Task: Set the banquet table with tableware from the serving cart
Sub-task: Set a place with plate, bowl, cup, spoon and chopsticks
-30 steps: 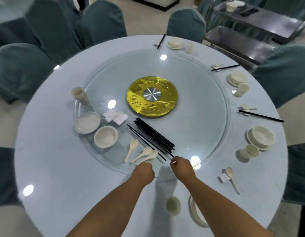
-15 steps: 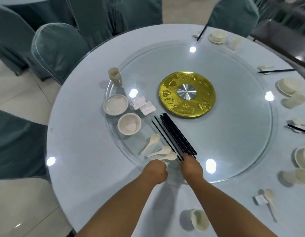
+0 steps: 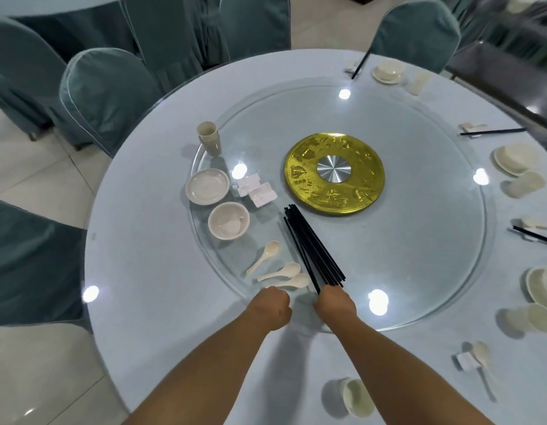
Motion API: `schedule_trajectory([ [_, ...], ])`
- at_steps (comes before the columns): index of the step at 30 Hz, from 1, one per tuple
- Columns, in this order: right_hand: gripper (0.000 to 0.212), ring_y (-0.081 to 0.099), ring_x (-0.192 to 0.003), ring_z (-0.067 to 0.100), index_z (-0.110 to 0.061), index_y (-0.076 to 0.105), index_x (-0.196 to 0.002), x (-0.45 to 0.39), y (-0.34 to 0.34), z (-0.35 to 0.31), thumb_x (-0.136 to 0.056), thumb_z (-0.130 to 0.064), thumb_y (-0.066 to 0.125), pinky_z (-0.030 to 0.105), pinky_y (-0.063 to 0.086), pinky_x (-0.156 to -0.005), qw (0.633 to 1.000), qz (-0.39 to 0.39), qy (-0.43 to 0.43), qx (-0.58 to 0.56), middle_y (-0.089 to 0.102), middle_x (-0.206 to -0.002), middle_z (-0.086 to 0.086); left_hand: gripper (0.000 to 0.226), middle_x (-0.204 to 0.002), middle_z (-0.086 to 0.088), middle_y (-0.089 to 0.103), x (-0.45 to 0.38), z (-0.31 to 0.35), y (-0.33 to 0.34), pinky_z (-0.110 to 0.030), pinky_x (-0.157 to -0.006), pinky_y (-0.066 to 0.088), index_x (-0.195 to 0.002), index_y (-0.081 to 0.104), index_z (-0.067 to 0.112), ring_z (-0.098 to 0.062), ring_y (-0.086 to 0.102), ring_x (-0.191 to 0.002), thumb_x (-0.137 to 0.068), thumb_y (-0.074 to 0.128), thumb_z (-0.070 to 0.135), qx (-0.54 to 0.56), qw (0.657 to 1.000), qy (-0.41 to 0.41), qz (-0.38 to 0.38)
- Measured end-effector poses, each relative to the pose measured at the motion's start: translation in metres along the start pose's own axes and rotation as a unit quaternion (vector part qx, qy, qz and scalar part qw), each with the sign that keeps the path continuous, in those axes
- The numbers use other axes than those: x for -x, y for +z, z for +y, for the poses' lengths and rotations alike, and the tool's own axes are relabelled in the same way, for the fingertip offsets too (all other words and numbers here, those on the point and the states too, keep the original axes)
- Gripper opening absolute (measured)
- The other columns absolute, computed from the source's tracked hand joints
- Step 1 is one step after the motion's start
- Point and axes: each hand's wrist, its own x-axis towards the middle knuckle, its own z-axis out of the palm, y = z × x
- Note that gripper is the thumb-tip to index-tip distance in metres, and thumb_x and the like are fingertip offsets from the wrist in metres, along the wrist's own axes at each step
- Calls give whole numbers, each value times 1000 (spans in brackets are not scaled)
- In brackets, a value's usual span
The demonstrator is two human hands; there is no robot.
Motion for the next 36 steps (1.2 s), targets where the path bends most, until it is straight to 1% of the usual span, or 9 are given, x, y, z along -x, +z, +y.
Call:
schedule_trajectory([
  [4,7,57,-78,19,-15,57,-86,11,-10,10,-88,-22,55,28,50,-70,1000,3,-25,-19,58,-86,1,27,-104,-14,66,8,6,-8,-28,-71,44,-97,66,4,-28,63,-95,-94,45,21,6,1000,4,-19],
  [9,27,44,-61,14,-16,41,-66,33,-39,41,-84,-29,57,25,33,-50,995,8,-81,-59,46,-66,-4,25,-109,-12,65,23,29,-27,-33,-77,49,-105,63,9,-30,63,-99,-97,42,18,-13,998,30,44],
  [14,26,41,-54,11,-19,47,-61,65,-80,85,-80,-29,62,21,33,-48,979,-24,-87,-184,47,-62,-4,37,-126,-4,58,30,67,-51,-41,-90,51,-128,59,19,-27,56,-115,-98,39,11,-36,977,122,174],
  [17,13,43,-49,13,-18,62,-66,91,-101,121,-76,-26,62,20,35,-44,964,-72,-74,-245,51,-60,-1,42,-141,-2,49,27,92,-60,-40,-94,49,-139,50,23,-27,50,-119,-98,45,13,-68,951,175,244],
  [21,13,41,-53,13,-20,63,-61,123,-113,157,-74,-21,63,23,34,-47,937,-110,-64,-326,50,-62,0,54,-152,3,35,23,117,-62,-37,-92,48,-146,40,26,-26,41,-128,-96,50,8,-158,920,243,265],
  [25,20,39,-50,11,-22,61,-58,153,-113,192,-78,-17,66,23,31,-47,908,-146,-53,-389,50,-61,-5,37,-142,-2,49,26,153,-55,-39,-91,47,-133,57,19,-30,48,-121,-96,52,13,-193,891,301,280],
  [28,21,36,-51,12,-22,60,-59,169,-104,220,-78,-18,67,24,29,-48,895,-151,-38,-419,48,-67,1,16,-114,-1,64,27,178,-45,-37,-80,49,-108,69,17,-28,56,-104,-96,58,20,-216,871,327,297],
  [32,15,38,-53,13,-15,64,-71,182,-86,260,-84,-20,67,24,28,-50,868,-113,-9,-483,52,-70,2,27,-112,3,60,24,199,-29,-34,-89,41,-116,63,23,-24,46,-114,-103,40,22,-285,874,315,234],
  [36,10,40,-56,13,-9,63,-82,189,-73,291,-87,-17,66,24,30,-50,850,-24,25,-525,61,-74,0,25,-99,-2,67,28,220,-20,-33,-77,40,-108,66,19,-24,53,-104,-103,42,22,-245,913,258,200],
])
